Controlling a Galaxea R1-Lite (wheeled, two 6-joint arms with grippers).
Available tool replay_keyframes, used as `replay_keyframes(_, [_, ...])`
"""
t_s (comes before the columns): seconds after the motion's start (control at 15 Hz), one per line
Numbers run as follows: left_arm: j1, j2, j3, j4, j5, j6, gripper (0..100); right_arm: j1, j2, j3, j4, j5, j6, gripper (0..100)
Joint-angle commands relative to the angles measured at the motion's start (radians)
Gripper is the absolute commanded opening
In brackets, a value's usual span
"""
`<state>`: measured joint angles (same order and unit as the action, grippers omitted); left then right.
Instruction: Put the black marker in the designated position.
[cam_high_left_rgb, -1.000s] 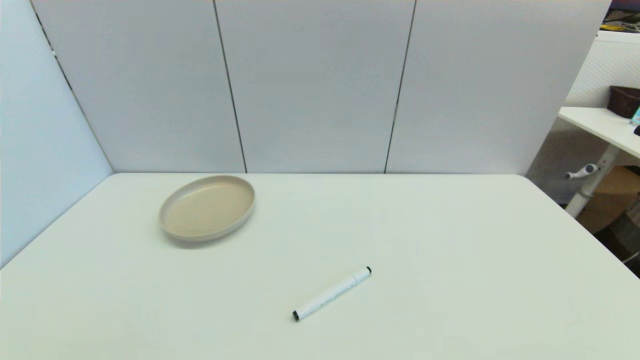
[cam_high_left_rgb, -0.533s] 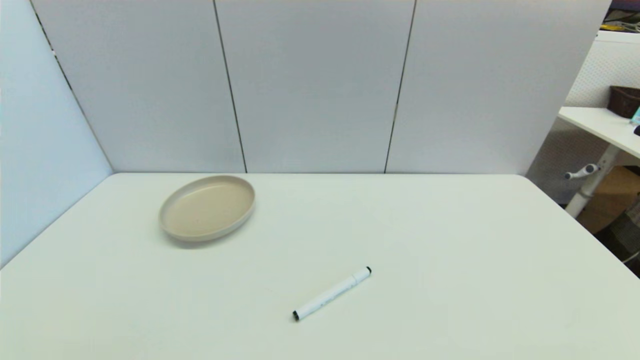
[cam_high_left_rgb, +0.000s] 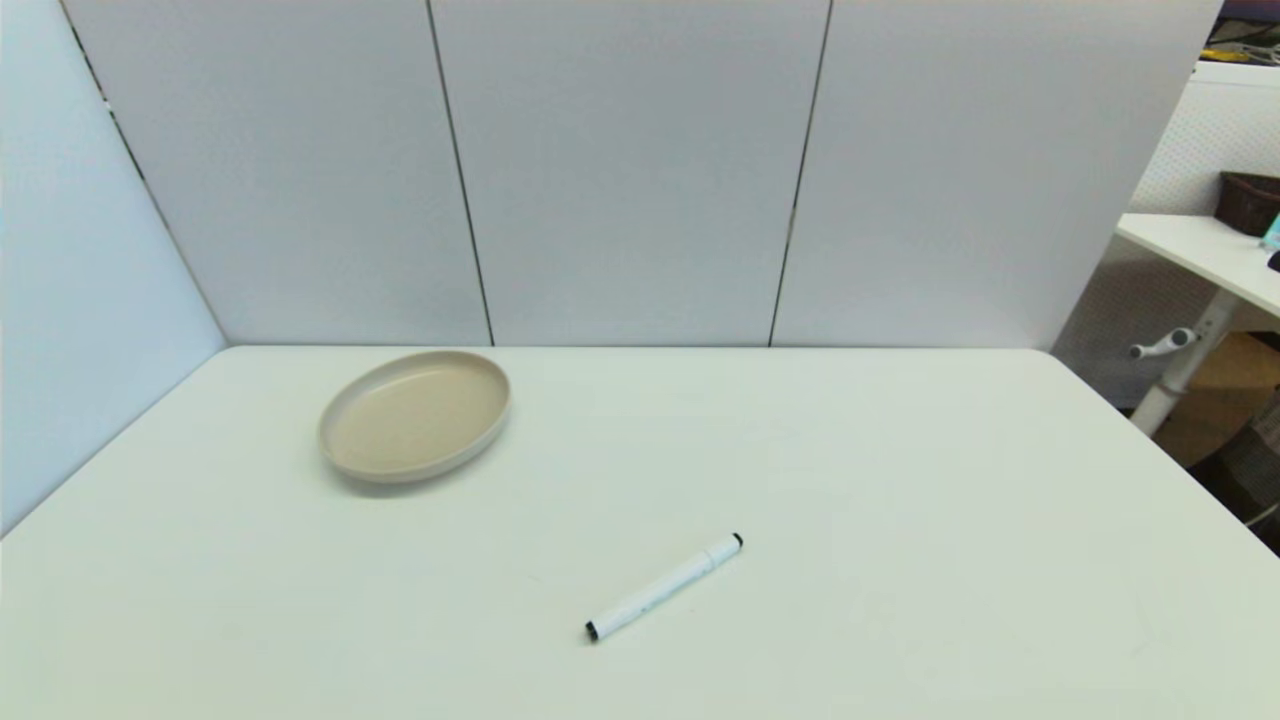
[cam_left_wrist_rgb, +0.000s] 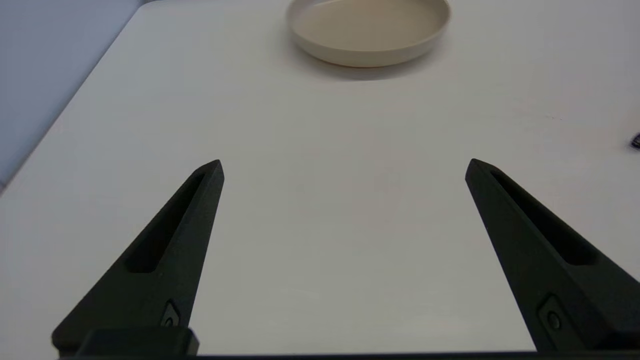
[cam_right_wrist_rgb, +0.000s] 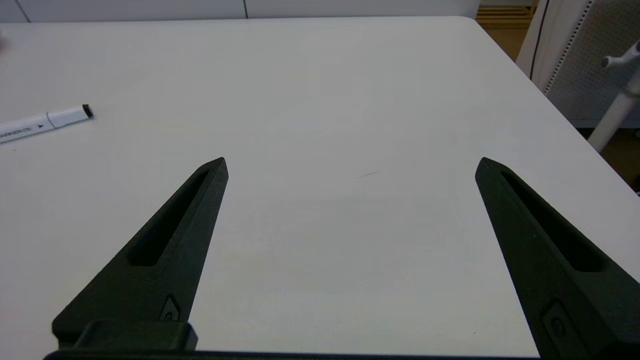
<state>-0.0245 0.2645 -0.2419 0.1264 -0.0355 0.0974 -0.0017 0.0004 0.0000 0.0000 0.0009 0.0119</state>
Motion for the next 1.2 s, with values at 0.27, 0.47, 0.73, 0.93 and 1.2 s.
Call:
replay_keyframes(0.27, [-0.183, 0.607, -0.45, 0.131, -0.098, 0.321, 100, 0.0, 0.0, 0.0, 0.0, -0.001, 0.0, 100])
replay_keyframes(0.47, [-0.296, 0.805, -0.464, 0.044, -0.098, 0.344, 100, 0.0, 0.0, 0.0, 0.0, 0.001, 0.0, 100])
replay_keyframes(0.73, [-0.427, 1.055, -0.507, -0.113, -0.099, 0.384, 100, 0.0, 0.001, 0.0, 0.0, 0.001, 0.0, 100])
replay_keyframes(0.93, [-0.523, 1.171, -0.548, -0.128, -0.099, 0.375, 100, 0.0, 0.0, 0.0, 0.0, -0.001, 0.0, 100])
replay_keyframes(1.2, [-0.65, 1.332, -0.56, -0.31, -0.098, 0.332, 100, 0.0, 0.0, 0.0, 0.0, 0.001, 0.0, 100])
